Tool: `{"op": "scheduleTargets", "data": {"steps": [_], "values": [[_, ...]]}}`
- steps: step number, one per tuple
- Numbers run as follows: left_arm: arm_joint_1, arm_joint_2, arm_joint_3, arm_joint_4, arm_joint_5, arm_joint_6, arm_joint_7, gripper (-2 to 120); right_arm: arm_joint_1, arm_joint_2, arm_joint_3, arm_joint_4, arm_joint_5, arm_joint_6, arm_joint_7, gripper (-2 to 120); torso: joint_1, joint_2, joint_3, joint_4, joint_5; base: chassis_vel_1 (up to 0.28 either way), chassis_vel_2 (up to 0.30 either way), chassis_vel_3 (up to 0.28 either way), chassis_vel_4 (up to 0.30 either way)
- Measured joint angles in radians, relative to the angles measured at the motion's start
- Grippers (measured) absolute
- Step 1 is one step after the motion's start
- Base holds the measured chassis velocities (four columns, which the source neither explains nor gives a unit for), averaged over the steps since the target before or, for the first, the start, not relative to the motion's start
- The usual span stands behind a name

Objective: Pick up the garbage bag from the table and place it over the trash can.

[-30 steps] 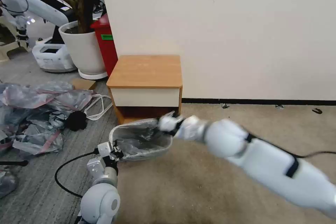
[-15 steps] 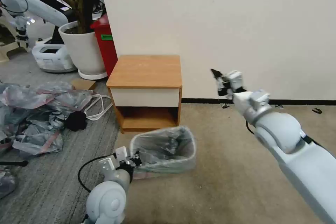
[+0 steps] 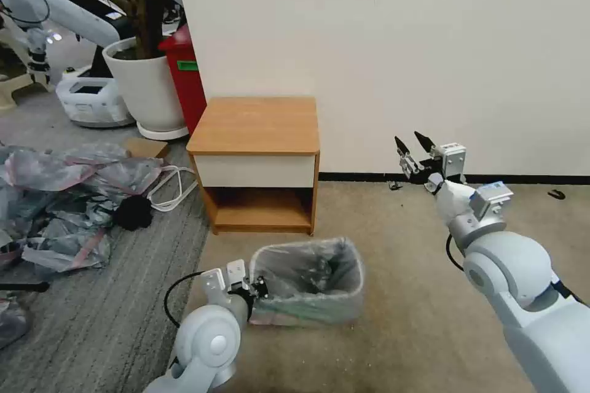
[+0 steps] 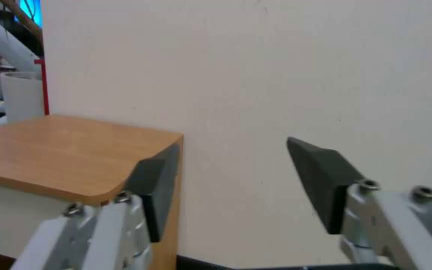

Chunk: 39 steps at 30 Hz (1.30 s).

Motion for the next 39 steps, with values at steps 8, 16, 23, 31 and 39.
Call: {"op": "scheduleTargets", "data": {"steps": [8,16,23,31,39], "values": [[-0.006,0.005,0.003,0.033,0.003,-0.001,-0.003,3,0.001,0.009,0.005,-0.015,-0.008,0.006,0.001,93,0.0,0.0,0.0,0.0001,0.0004,0.0,0.0,0.0,0.0],[-0.007,0.002,0.001,0.032,0.006,0.002,-0.004,7,0.004,0.01,0.003,-0.026,-0.016,0.008,-0.001,111,0.0,0.0,0.0,0.0,0.0,0.0,0.0,0.0,0.0],[-0.01,-0.005,0.001,0.024,-0.005,0.008,-0.006,29,0.008,0.007,0.003,-0.028,-0.017,0.009,-0.002,114,0.0,0.0,0.0,-0.0001,-0.0002,0.0,0.0,0.0,0.0],[0.005,-0.002,-0.02,-0.013,-0.017,0.018,-0.003,57,-0.004,0.004,0.004,-0.023,-0.018,0.009,-0.003,108,0.0,0.0,0.0,-0.0003,-0.0004,0.0,0.0,0.0,0.0],[0.037,0.012,-0.057,-0.056,-0.016,0.019,0.021,58,-0.011,0.005,0.004,-0.017,-0.021,0.011,-0.003,99,0.0,0.0,0.0,-0.0002,-0.0002,0.0,0.0,0.0,0.0]]}}
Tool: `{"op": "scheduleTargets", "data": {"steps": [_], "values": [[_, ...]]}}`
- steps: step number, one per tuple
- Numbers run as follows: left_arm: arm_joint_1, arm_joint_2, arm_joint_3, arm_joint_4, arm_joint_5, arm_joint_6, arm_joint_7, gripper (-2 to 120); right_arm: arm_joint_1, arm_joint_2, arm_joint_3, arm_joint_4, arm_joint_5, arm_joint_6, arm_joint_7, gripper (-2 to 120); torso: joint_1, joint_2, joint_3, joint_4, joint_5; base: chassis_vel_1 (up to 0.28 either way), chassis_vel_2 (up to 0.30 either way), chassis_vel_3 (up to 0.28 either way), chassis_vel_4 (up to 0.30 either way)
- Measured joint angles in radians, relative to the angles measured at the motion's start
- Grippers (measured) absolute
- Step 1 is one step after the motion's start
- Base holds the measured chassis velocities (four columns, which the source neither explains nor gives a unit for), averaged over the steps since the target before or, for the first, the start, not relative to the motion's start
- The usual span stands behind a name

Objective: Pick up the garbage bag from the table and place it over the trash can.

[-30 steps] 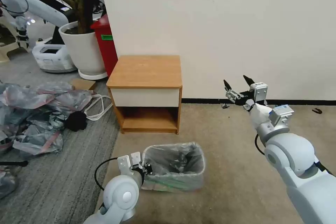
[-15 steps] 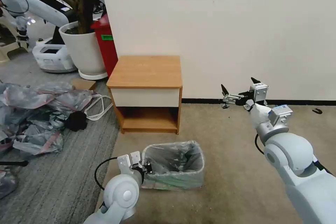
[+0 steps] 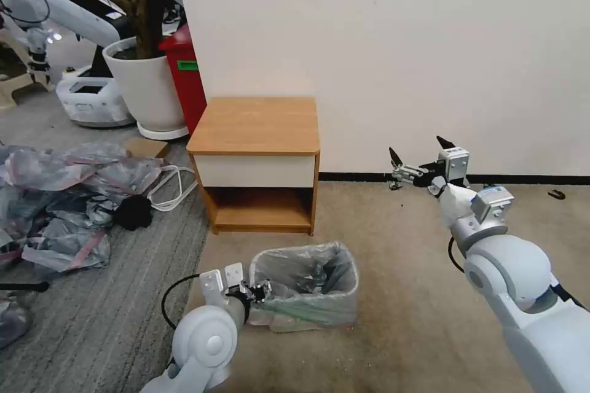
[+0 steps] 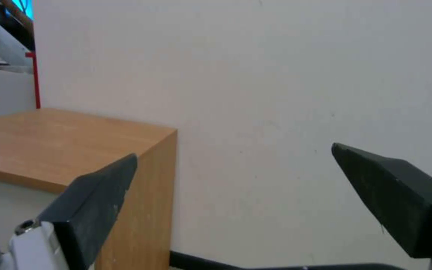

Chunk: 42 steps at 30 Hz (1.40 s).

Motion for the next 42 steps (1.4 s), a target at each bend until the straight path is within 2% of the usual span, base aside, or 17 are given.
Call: {"op": "scheduleTargets", "data": {"steps": [6,8,10,12,14,15,17,19,20,24,25,28,29,32,33,36,42], "values": [[0.044,0.034,-0.059,-0.076,0.008,-0.003,0.039,57,-0.004,0.002,0.01,0.016,0.015,0.015,0.001,99,0.0,0.0,0.0,0.0001,0.0001,0.0,0.0,0.0,0.0],[0.069,0.05,-0.099,-0.117,0.025,-0.005,0.071,57,-0.013,-0.002,0.024,0.023,0.051,0.054,-0.008,100,0.0,0.0,0.0,0.0,0.0001,0.0,0.0,0.0,0.0],[0.107,0.069,-0.147,-0.158,0.085,-0.019,0.124,58,-0.031,-0.008,0.044,0.033,0.075,0.094,-0.02,100,0.0,0.0,0.0,0.0003,0.0,0.0,0.0,0.0,0.0],[0.119,0.077,-0.159,-0.169,0.111,-0.029,0.142,58,-0.037,-0.01,0.05,0.035,0.077,0.106,-0.024,100,0.0,0.0,0.0,0.0003,0.0,0.0,0.0,0.0,0.0],[0.169,0.106,-0.215,-0.205,0.257,-0.105,0.244,58,-0.074,-0.012,0.076,0.036,0.065,0.175,-0.04,100,0.0,0.0,0.0,0.0003,0.0002,0.0,0.0,0.0,0.0],[0.169,0.106,-0.215,-0.205,0.257,-0.105,0.244,58,-0.074,-0.012,0.076,0.036,0.065,0.175,-0.04,100,0.0,0.0,0.0,0.0003,0.0002,0.0,0.0,0.0,0.0],[0.204,0.118,-0.263,-0.219,0.384,-0.211,0.336,59,-0.12,-0.005,0.096,0.037,0.023,0.237,-0.05,100,0.0,0.0,0.0,0.0001,0.0002,0.0,0.0,0.0,0.0],[0.226,0.114,-0.302,-0.221,0.47,-0.314,0.397,68,-0.169,0.013,0.109,0.047,-0.019,0.271,-0.053,100,0.0,0.0,0.0,0.0001,0.0002,0.0,0.0,0.0,0.0],[0.226,0.114,-0.302,-0.221,0.47,-0.314,0.397,68,-0.169,0.013,0.109,0.047,-0.019,0.271,-0.053,100,0.0,0.0,0.0,0.0001,0.0002,0.0,0.0,0.0,0.0],[0.278,0.068,-0.38,-0.215,0.635,-0.544,0.508,84,-0.283,0.081,0.138,0.076,-0.117,0.296,-0.062,100,0.0,0.0,0.0,0.0,0.0002,0.0,0.0,0.0,0.0],[0.278,0.068,-0.38,-0.215,0.635,-0.544,0.508,84,-0.283,0.081,0.138,0.076,-0.117,0.296,-0.062,100,0.0,0.0,0.0,0.0,0.0002,0.0,0.0,0.0,0.0],[0.316,0.015,-0.406,-0.195,0.72,-0.691,0.545,98,-0.36,0.162,0.147,0.094,-0.181,0.296,-0.074,100,0.0,0.0,0.0,0.0001,0.0001,0.0,0.0,0.0,0.0],[0.316,0.015,-0.406,-0.195,0.72,-0.691,0.545,98,-0.36,0.162,0.147,0.094,-0.181,0.296,-0.074,100,0.0,0.0,0.0,0.0001,0.0001,0.0,0.0,0.0,0.0],[0.338,-0.024,-0.408,-0.151,0.792,-0.789,0.57,100,-0.403,0.234,0.146,0.096,-0.235,0.289,-0.097,100,0.0,0.0,0.0,0.0001,0.0,0.0,0.0,0.0,0.0],[0.338,-0.024,-0.408,-0.151,0.792,-0.789,0.57,100,-0.403,0.234,0.146,0.096,-0.235,0.289,-0.097,100,0.0,0.0,0.0,0.0001,0.0,0.0,0.0,0.0,0.0],[0.348,-0.053,-0.4,-0.108,0.834,-0.855,0.577,100,-0.448,0.286,0.146,0.092,-0.307,0.287,-0.113,100,0.0,0.0,0.0,0.0002,0.0,0.0,0.0,0.0,0.0],[0.344,-0.079,-0.39,-0.039,0.897,-0.912,0.578,100,-0.481,0.333,0.147,0.067,-0.387,0.279,-0.126,100,0.0,0.0,0.0,0.0002,0.0001,0.0,0.0,0.0,0.0]]}}
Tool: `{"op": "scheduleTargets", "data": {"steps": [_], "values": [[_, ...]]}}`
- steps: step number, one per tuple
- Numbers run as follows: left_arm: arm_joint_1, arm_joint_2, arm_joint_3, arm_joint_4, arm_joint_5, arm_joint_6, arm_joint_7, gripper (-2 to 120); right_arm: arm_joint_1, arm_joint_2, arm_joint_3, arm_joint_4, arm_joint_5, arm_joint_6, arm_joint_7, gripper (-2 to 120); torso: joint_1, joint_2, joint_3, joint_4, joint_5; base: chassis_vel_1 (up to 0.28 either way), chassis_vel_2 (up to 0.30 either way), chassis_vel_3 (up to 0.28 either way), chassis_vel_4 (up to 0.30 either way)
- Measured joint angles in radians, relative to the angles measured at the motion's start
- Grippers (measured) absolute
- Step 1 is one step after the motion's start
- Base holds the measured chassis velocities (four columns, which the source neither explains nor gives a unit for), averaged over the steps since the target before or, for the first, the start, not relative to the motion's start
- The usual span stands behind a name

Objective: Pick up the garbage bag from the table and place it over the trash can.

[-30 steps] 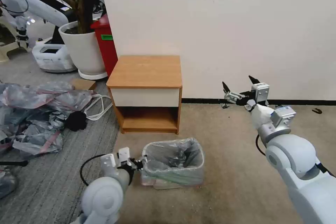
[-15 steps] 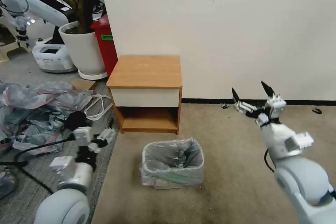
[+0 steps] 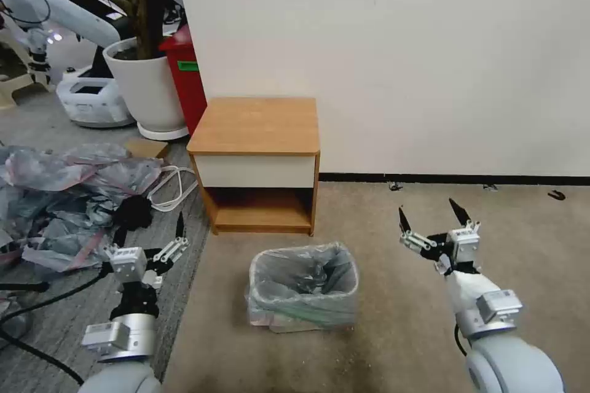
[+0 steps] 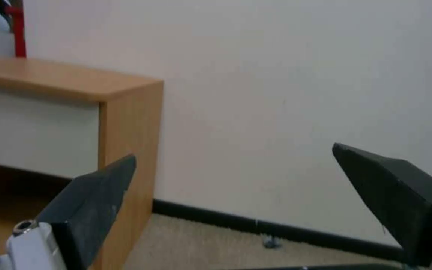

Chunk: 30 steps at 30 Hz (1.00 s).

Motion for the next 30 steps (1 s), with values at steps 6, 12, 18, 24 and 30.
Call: {"op": "scheduleTargets", "data": {"steps": [6,12,18,24,30], "values": [[-0.002,-0.011,0.009,0.048,0.012,-0.019,-0.001,100,-0.008,0.027,-0.011,-0.041,-0.013,0.001,0.001,100,0.0,0.0,0.0,-0.0001,0.0002,0.0,0.0,0.0,0.0],[-0.015,-0.013,0.013,0.067,0.012,-0.017,0.005,100,-0.003,0.035,-0.013,-0.054,-0.011,0.002,0.003,100,0.0,0.0,0.0,-0.0001,0.0001,0.0,0.0,0.0,0.0],[-0.017,-0.014,0.013,0.067,0.01,-0.012,0.006,100,-0.001,0.035,-0.014,-0.055,-0.008,0.002,0.003,100,0.0,0.0,0.0,0.0,0.0001,0.0,0.0,0.0,0.0],[-0.017,-0.013,0.014,0.067,0.009,-0.011,0.006,100,-0.001,0.034,-0.014,-0.055,-0.007,0.002,0.003,100,0.0,0.0,0.0,0.0,0.0001,0.0,0.0,0.0,0.0],[-0.017,-0.013,0.014,0.067,0.008,-0.009,0.006,100,0.0,0.034,-0.014,-0.055,-0.006,0.002,0.004,100,0.0,0.0,0.0,0.0,0.0001,0.0,0.0,0.0,0.0]]}}
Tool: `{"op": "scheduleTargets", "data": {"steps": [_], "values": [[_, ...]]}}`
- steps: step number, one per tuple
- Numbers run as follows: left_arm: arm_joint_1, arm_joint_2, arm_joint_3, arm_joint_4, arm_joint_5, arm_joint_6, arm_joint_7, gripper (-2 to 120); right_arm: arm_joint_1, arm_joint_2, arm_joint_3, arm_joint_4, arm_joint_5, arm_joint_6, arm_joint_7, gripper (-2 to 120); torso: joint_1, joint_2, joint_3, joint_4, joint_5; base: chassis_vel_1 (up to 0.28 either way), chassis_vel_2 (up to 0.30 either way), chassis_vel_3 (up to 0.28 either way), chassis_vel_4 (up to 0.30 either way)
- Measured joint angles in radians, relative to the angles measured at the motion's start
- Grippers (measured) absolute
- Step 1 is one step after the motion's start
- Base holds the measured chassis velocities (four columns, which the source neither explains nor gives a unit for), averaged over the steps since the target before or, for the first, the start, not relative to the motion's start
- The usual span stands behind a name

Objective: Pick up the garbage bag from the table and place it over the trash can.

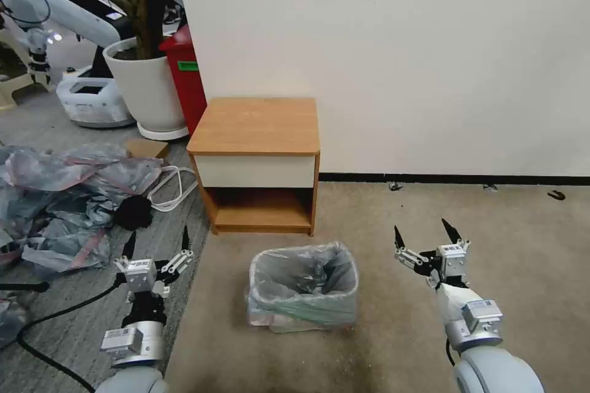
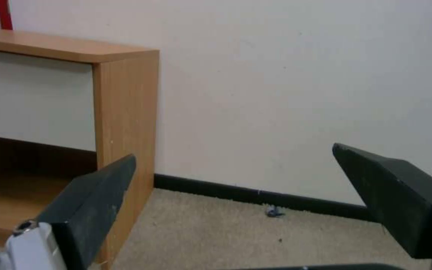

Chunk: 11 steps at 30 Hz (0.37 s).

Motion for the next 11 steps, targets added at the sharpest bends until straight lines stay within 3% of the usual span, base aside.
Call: {"op": "scheduleTargets", "data": {"steps": [11], "values": [[0.0,0.001,0.0,-0.001,-0.001,0.001,-0.001,100,0.001,-0.001,0.0,0.0,0.001,0.0,0.001,100,0.0,0.0,0.0,0.0,0.0,0.0,0.0,0.0,0.0]]}}
